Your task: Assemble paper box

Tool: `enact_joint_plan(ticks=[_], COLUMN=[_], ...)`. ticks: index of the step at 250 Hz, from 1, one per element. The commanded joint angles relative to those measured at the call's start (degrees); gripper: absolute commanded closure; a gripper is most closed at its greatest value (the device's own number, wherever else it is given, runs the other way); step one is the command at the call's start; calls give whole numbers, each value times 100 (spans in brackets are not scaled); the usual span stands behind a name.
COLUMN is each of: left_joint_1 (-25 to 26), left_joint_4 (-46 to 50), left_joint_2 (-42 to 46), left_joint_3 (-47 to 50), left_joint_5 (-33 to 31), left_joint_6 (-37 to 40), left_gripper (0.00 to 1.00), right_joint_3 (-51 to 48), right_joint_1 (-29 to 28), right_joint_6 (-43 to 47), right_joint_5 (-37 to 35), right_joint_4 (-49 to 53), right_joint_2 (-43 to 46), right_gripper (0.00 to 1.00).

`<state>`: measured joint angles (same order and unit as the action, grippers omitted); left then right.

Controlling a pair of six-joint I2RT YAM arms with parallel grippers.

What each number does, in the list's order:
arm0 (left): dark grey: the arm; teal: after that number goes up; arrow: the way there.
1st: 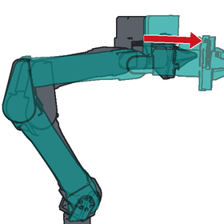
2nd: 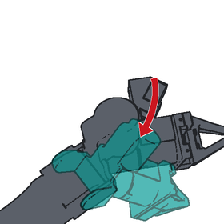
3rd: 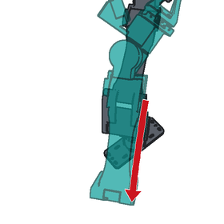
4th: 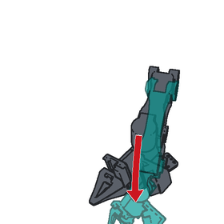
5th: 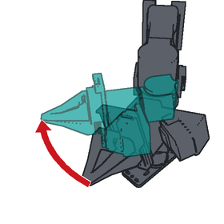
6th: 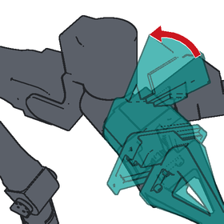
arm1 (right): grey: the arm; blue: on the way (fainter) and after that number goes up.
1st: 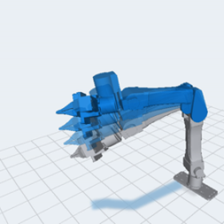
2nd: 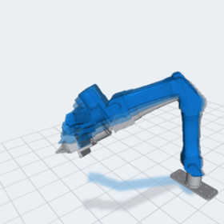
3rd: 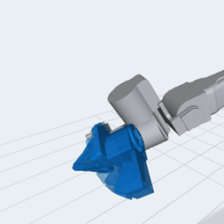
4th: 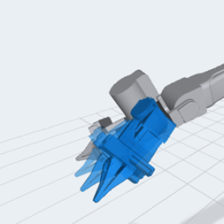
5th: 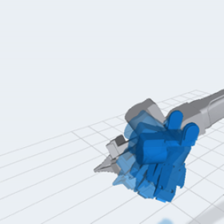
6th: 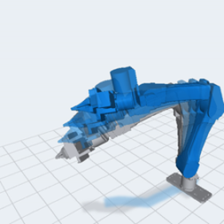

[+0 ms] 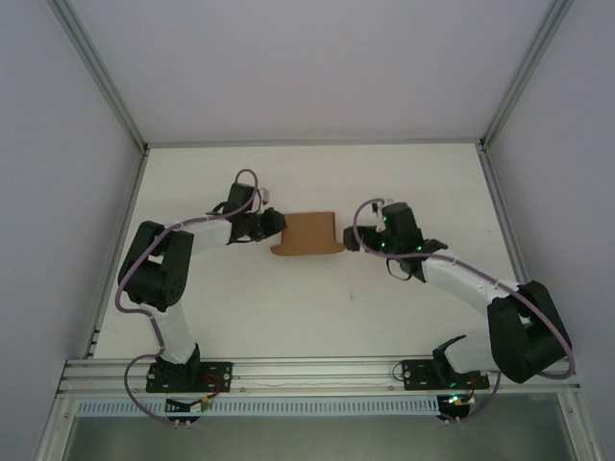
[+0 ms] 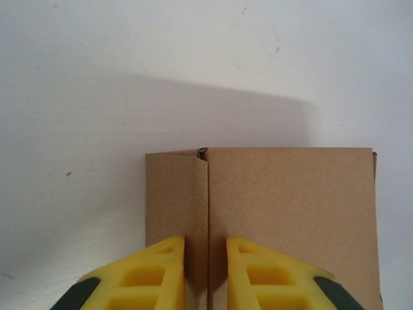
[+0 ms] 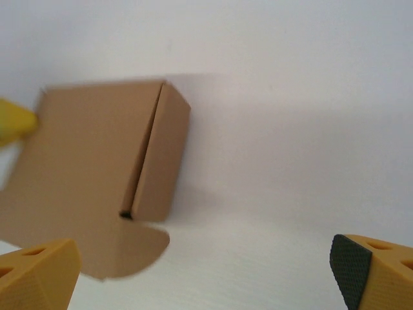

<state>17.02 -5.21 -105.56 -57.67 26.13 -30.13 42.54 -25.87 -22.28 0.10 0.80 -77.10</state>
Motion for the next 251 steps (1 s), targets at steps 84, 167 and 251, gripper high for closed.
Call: enact_joint_plan(ticks=[84,167,251], left_joint_1=[-369,-405,-359], left_joint_4=[-1308,-1519,-1982], left_joint_2=[-454,-590,-689], left_joint_3=[797,785,722], left_joint_5=[820,801,1124], left_joint_6=[-362,-368,-374], left_gripper=[88,88,87], right_joint_3=[2612,3087,3023], right_joint_1=[737,758,726], right_joint_6=[-883,-1022,-1783], right_joint_5=[3479,4680,5369], right_joint_4=[1270,1101,-187], right_joint_2=[-2536,-3619,-4030], right_gripper=[0,8,28])
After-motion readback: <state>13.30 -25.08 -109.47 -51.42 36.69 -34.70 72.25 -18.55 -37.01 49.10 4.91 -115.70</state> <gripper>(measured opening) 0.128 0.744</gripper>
